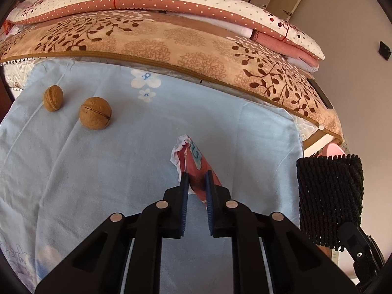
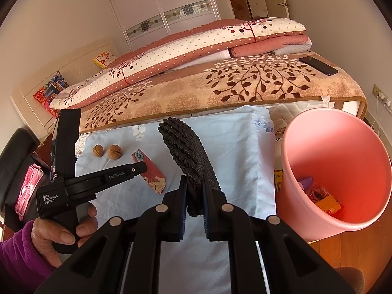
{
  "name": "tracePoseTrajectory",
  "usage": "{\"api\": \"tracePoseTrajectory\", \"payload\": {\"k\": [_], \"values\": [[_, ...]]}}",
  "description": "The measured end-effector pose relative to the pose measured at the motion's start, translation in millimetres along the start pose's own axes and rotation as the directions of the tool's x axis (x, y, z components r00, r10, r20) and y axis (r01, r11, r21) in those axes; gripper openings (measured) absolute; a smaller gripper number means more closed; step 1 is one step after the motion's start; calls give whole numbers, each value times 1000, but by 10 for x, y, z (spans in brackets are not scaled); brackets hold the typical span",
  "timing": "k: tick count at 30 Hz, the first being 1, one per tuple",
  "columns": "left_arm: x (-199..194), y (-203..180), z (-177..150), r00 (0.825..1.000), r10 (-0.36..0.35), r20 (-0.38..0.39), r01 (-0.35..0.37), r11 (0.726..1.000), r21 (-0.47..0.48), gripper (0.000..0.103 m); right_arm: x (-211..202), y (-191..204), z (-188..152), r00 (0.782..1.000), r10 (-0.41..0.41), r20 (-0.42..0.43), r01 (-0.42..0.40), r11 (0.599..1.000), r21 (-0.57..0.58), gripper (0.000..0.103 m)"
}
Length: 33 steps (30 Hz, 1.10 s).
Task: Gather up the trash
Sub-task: 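Carry the red wrapper and black foam over the pink bucket with both tools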
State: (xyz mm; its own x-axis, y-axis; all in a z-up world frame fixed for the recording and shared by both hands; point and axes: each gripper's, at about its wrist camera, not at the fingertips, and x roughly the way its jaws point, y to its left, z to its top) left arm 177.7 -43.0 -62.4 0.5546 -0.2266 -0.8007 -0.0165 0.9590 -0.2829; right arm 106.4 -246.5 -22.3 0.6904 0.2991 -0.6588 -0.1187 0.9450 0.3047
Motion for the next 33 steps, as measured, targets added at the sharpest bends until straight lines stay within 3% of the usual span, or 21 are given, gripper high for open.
{"api": "tracePoseTrajectory", "payload": {"k": [19,33], "values": [[-737,-365,-115,986,-102,130,83,986,143,10,-325,4,2,997,-3,78,2,1000,11,10],[-983,-1156,-231,961,-210,178,137,926,353,10,-726,-462,-3,984,-76,159,59,992,110,10]]}}
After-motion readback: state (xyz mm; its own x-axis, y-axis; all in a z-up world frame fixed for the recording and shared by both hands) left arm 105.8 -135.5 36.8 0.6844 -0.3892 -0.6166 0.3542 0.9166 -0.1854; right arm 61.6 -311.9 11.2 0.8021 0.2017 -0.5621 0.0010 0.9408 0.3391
